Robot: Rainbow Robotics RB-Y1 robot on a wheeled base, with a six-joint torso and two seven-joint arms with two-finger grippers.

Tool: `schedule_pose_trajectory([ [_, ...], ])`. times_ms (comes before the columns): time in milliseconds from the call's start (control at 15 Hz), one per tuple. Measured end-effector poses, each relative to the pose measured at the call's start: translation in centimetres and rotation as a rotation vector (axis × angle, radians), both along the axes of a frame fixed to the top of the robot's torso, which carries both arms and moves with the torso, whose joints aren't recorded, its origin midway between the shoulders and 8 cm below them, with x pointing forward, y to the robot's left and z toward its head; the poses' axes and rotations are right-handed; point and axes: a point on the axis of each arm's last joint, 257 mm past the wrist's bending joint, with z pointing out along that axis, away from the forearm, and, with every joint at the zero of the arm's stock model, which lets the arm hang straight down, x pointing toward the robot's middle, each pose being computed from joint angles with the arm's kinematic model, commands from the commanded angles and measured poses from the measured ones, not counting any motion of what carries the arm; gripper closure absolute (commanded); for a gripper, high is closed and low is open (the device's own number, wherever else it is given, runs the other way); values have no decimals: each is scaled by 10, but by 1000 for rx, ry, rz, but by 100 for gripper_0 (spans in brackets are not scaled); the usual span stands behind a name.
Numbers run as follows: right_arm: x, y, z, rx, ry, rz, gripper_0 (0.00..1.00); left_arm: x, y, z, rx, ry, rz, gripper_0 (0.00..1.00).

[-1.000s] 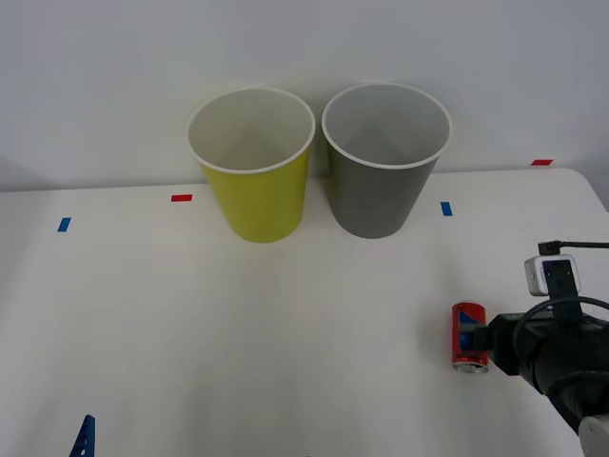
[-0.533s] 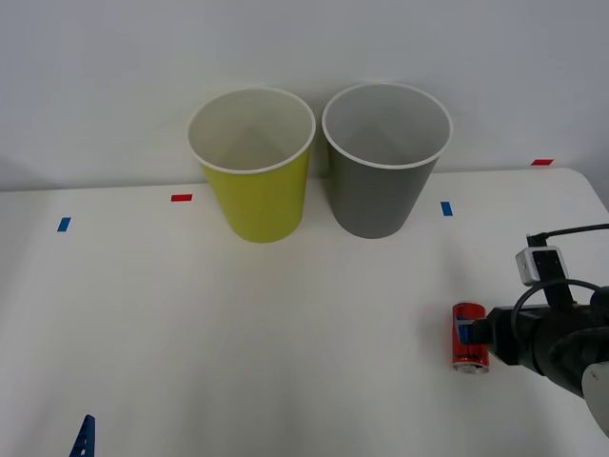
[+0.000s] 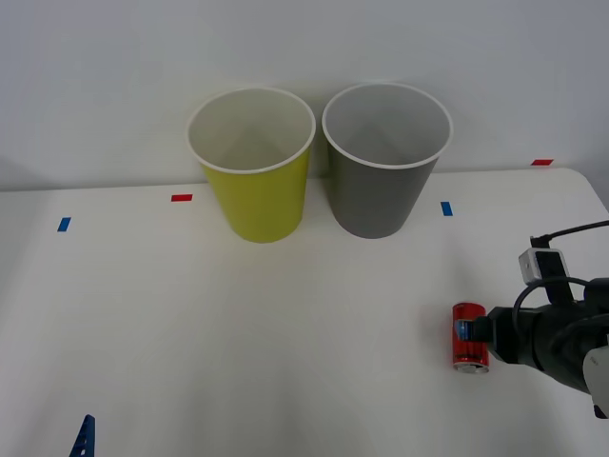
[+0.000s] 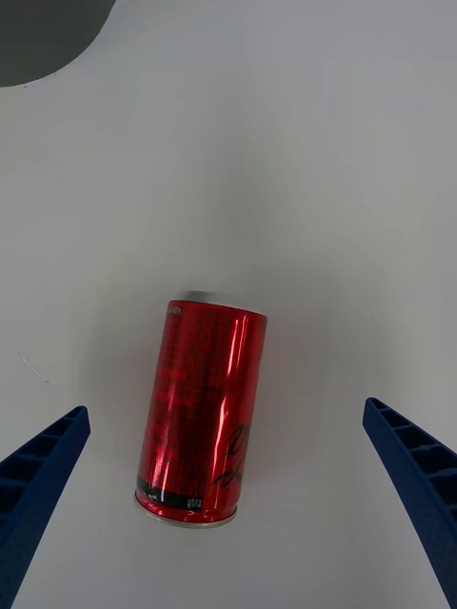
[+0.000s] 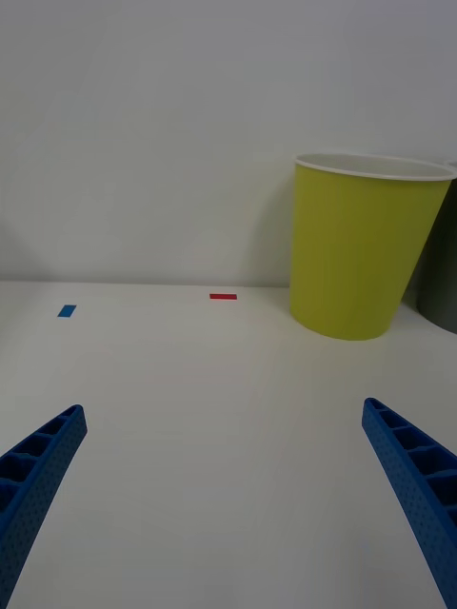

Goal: Put cans in the gray bin and PET bottles in the light green bin.

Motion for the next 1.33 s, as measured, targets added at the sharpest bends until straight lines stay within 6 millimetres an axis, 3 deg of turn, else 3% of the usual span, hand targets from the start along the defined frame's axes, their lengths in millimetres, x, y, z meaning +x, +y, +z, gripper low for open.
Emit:
schedule_pose_trajectory([
  [600, 17, -6, -21, 57, 80, -52, 0, 0, 0, 0, 0, 0, 0, 0],
  [933, 21, -1, -20, 84, 132, -68, 0, 0, 0, 0, 0, 0, 0, 0],
  [1333, 34, -2, -31, 99, 188, -74, 0, 0, 0, 0, 0, 0, 0, 0],
])
